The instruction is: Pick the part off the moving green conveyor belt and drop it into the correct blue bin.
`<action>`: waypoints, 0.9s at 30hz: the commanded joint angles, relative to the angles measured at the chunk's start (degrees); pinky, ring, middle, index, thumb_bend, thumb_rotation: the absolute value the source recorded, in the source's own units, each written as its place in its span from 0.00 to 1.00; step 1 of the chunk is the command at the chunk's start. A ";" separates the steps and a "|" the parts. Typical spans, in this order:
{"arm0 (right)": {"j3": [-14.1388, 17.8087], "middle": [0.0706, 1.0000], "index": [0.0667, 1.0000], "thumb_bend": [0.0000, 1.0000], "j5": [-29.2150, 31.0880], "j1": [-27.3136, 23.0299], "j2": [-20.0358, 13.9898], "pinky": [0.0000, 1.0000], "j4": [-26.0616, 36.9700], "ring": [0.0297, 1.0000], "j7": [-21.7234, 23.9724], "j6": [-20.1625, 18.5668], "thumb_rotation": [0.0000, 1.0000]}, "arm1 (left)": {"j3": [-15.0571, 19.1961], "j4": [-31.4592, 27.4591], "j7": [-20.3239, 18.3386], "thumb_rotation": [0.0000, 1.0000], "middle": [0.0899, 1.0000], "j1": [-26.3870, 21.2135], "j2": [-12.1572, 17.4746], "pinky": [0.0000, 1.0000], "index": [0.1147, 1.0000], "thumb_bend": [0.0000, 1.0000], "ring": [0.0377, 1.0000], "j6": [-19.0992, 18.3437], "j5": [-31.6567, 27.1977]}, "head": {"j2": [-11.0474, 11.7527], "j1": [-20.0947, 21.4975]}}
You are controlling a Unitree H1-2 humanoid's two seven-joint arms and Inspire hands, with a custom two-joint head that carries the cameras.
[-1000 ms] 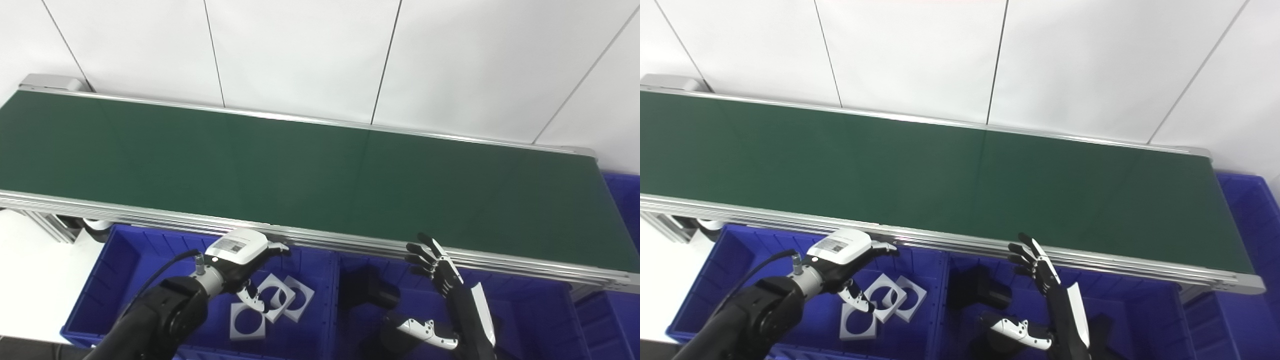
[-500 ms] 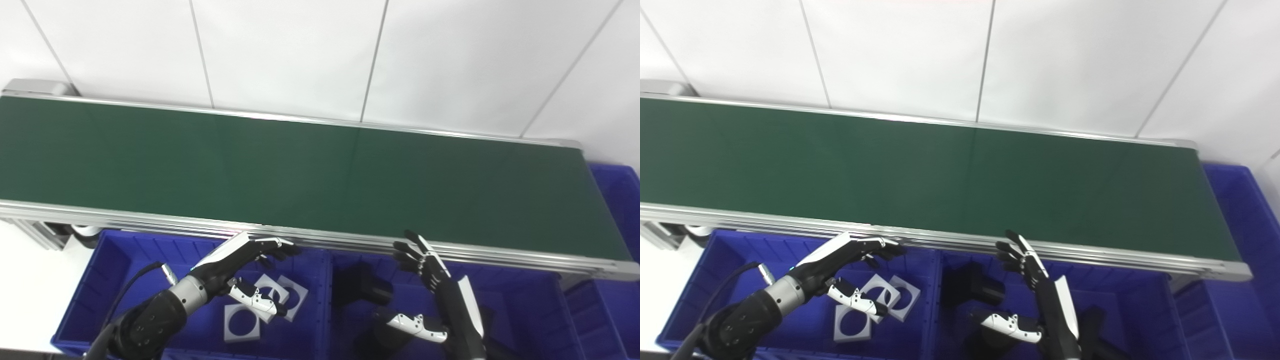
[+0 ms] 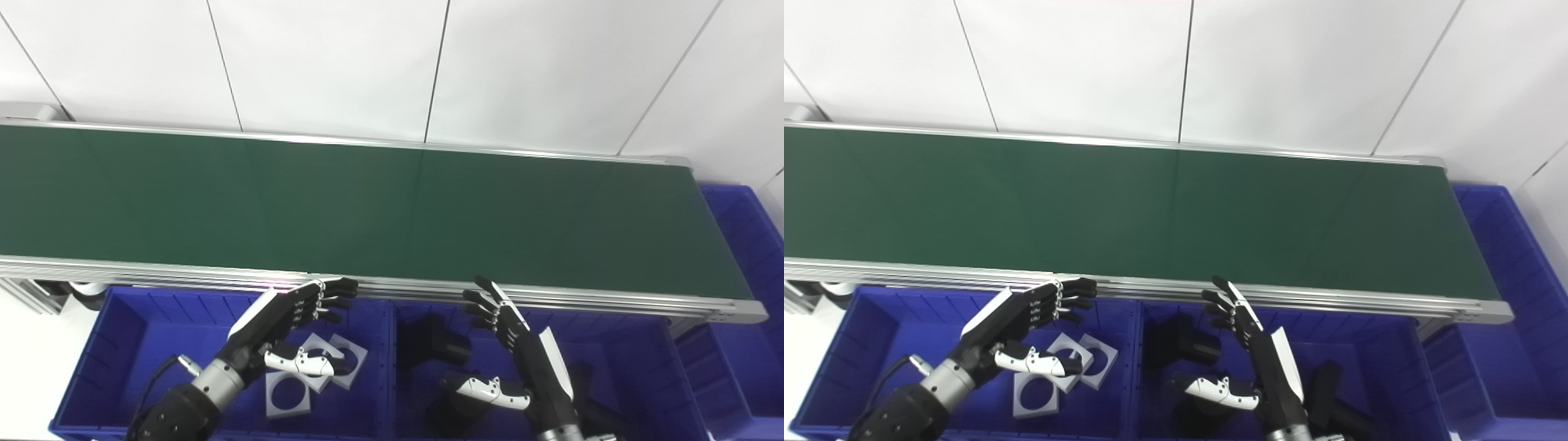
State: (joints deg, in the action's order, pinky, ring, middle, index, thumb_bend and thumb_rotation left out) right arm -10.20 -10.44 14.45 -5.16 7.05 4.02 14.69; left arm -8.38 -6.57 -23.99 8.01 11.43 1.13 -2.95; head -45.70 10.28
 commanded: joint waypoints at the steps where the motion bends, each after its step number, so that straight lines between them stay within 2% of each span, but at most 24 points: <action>1: -0.07 0.84 0.92 0.83 0.24 0.06 0.36 0.75 2.66 0.81 0.17 -0.77 0.33 | 0.66 -1.37 0.47 0.03 0.85 0.07 0.12 0.82 0.87 0.78 0.84 0.63 -2.13 | -0.04 0.10; 4: -0.12 0.85 0.93 0.83 0.15 0.37 0.40 0.76 3.22 0.81 0.29 -1.33 0.33 | 0.90 -1.63 0.84 0.03 0.89 0.86 -0.04 0.85 0.89 0.77 0.87 0.32 -3.07 | -0.10 0.46; 9: -0.15 0.85 0.93 0.83 -0.38 1.01 0.29 0.76 4.06 0.82 0.25 -1.85 0.34 | 1.39 -0.64 2.52 0.00 0.87 1.96 -1.00 0.84 0.88 0.78 0.87 2.91 -2.83 | -0.44 1.35; 27: -0.07 0.87 0.94 0.82 -1.78 1.55 -0.47 0.77 5.85 0.83 1.07 -5.00 0.32 | 1.71 -1.04 4.67 0.00 0.88 3.23 -2.88 0.85 0.88 0.78 0.87 3.28 -3.14 | -0.57 -0.03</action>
State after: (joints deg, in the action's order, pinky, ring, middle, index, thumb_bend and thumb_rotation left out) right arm -10.29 -12.12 15.97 -5.74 10.54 5.27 9.65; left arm -6.80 -5.54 -19.99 11.21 8.77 1.66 -5.99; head -46.14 10.37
